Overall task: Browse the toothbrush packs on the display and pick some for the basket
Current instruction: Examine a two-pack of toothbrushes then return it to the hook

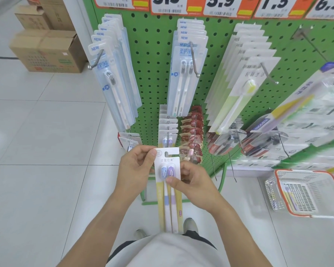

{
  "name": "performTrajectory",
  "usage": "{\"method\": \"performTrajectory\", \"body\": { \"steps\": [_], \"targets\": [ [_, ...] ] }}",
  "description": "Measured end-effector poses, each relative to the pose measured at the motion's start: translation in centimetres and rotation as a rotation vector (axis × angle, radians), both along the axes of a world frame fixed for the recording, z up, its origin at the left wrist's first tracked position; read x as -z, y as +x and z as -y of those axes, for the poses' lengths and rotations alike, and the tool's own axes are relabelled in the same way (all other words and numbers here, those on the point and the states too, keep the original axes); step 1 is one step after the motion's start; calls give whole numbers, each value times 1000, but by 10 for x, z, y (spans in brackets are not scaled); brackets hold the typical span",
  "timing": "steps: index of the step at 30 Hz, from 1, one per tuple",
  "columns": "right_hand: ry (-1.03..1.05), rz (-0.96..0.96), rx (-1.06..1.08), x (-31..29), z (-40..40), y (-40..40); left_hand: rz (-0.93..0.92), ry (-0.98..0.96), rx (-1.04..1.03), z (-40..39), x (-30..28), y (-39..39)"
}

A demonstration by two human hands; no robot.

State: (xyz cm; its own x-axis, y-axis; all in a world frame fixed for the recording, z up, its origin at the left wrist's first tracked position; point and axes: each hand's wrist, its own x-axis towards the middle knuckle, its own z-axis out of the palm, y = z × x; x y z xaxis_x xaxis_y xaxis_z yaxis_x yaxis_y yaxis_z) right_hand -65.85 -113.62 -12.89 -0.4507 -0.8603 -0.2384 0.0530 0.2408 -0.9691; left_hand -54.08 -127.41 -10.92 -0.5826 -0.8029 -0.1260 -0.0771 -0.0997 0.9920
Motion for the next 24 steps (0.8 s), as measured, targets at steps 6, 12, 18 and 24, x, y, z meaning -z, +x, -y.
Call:
{"method": "performTrajectory", "body": {
  "steps": [6, 12, 18, 24],
  "targets": [
    [-98, 112, 142, -3, -3, -3, 131, 14, 205, -11, 7, 7],
    [-113, 188, 185, -6, -11, -6, 110, 30, 153, -22, 4, 1],
    [-64, 216, 50, -2, -21, -11, 39, 76, 33, -27, -4, -1],
    [-34, 153, 57, 7, -20, -9, 38, 153, -25, -24, -2, 2]
  ]
}}
